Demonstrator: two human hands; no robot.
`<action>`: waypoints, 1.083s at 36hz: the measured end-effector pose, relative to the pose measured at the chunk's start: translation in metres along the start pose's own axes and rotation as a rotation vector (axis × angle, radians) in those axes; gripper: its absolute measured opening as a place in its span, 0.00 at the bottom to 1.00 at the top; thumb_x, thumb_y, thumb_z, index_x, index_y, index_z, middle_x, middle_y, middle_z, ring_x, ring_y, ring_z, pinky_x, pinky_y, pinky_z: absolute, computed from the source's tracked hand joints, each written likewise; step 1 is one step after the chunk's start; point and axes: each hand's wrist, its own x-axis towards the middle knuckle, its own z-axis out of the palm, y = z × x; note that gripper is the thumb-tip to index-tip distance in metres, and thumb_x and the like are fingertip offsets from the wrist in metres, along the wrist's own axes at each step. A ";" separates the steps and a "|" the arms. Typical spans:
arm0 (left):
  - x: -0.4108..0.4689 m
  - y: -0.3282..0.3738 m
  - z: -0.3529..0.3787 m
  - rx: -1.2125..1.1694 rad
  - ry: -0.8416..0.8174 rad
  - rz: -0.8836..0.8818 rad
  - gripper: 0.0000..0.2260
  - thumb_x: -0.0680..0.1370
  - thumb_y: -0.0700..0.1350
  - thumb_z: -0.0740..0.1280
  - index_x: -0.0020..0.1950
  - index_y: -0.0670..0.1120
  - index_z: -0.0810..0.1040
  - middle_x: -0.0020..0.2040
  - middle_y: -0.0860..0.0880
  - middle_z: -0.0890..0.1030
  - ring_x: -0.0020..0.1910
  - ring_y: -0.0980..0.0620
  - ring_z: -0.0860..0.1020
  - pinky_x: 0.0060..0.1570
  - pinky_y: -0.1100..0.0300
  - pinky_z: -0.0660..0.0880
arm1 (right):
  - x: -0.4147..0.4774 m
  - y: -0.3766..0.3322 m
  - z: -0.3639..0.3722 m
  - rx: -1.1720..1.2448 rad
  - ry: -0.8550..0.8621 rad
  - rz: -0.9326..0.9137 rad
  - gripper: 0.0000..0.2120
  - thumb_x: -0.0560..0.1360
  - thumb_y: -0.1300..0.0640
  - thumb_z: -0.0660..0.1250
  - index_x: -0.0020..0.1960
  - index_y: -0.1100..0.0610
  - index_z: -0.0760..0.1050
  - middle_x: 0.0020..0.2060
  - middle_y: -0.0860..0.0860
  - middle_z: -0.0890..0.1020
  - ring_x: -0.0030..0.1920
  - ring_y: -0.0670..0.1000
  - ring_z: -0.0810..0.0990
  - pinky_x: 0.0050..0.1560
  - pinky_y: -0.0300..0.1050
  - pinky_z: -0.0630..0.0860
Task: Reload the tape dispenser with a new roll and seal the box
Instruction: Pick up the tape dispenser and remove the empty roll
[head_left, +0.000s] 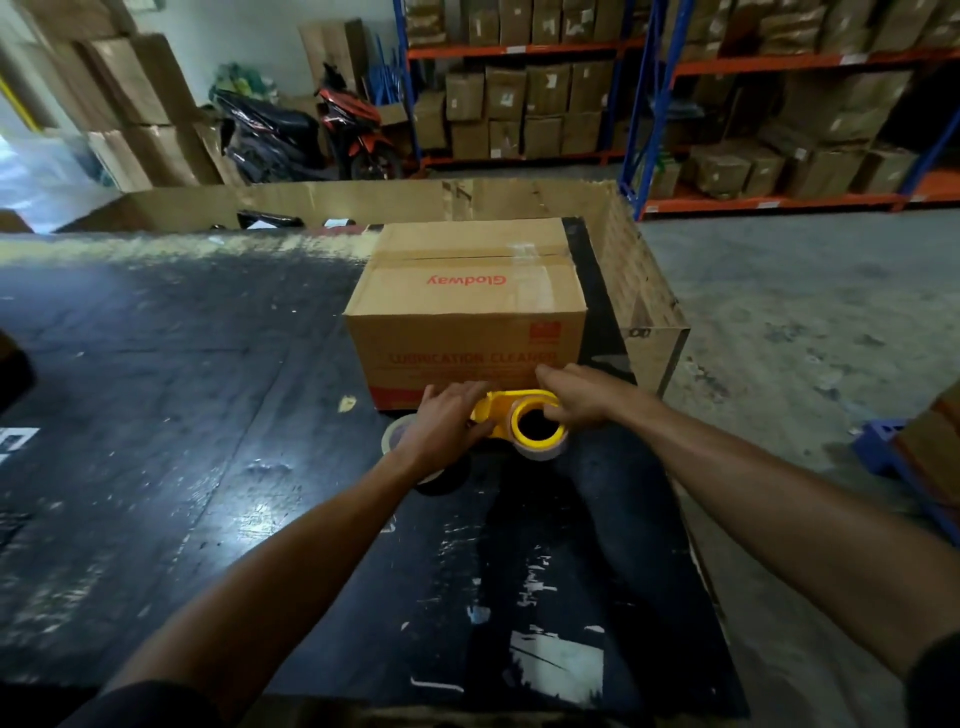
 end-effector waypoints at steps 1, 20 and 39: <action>-0.002 0.001 -0.002 0.041 0.085 0.031 0.21 0.81 0.53 0.67 0.73 0.49 0.72 0.69 0.48 0.78 0.68 0.45 0.75 0.64 0.47 0.65 | -0.001 -0.001 -0.008 -0.015 0.016 -0.001 0.13 0.79 0.49 0.67 0.55 0.52 0.64 0.50 0.55 0.77 0.46 0.55 0.77 0.41 0.50 0.72; 0.007 0.070 -0.051 -1.296 0.169 -0.130 0.18 0.86 0.50 0.61 0.72 0.42 0.75 0.64 0.44 0.84 0.63 0.49 0.83 0.63 0.54 0.80 | -0.021 -0.036 -0.123 -0.019 0.255 -0.075 0.21 0.84 0.42 0.56 0.74 0.50 0.64 0.61 0.53 0.68 0.52 0.53 0.76 0.52 0.55 0.79; 0.011 0.064 -0.060 -1.189 0.247 -0.250 0.17 0.83 0.52 0.65 0.68 0.46 0.78 0.61 0.49 0.85 0.62 0.52 0.83 0.64 0.48 0.79 | -0.030 -0.081 -0.207 -0.069 0.188 -0.012 0.28 0.83 0.40 0.59 0.81 0.49 0.64 0.65 0.52 0.64 0.63 0.55 0.70 0.58 0.48 0.66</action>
